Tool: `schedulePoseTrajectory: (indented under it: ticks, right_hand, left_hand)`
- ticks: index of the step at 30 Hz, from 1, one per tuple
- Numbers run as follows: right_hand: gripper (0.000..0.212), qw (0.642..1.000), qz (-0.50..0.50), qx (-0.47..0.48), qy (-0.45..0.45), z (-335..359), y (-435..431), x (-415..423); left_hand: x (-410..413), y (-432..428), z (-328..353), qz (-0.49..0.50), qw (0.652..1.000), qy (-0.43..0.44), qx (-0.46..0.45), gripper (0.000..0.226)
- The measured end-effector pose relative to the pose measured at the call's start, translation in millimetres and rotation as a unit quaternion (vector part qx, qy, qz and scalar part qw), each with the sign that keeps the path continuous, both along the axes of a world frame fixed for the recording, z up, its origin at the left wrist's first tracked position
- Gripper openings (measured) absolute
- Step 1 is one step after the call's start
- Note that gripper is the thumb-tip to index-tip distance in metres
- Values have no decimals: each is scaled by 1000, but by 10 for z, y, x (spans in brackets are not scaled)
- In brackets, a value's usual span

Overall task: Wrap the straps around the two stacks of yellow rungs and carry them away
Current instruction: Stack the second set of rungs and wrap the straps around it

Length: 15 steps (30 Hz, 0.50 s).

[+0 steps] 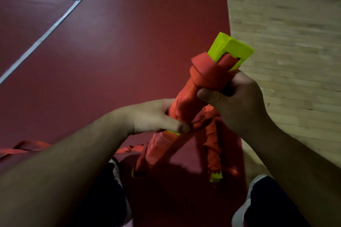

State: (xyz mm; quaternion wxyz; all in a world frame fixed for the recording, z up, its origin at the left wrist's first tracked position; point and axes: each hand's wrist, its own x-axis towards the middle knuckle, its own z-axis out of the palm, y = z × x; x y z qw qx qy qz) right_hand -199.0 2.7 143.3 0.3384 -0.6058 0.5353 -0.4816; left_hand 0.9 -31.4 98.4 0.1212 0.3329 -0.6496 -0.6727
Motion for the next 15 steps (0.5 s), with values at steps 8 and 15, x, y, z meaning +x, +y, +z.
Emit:
schedulePoseTrajectory:
  ticks: [8,15]
  right_hand:
    - [41,1000,28,7,2,-77,35,-22]
    - [24,999,-40,5,37,-137,-60,-136]
  left_hand:
    - [53,-38,-46,-1,999,-44,-8,62]
    - [12,-28,-27,29,998,-31,-52,83]
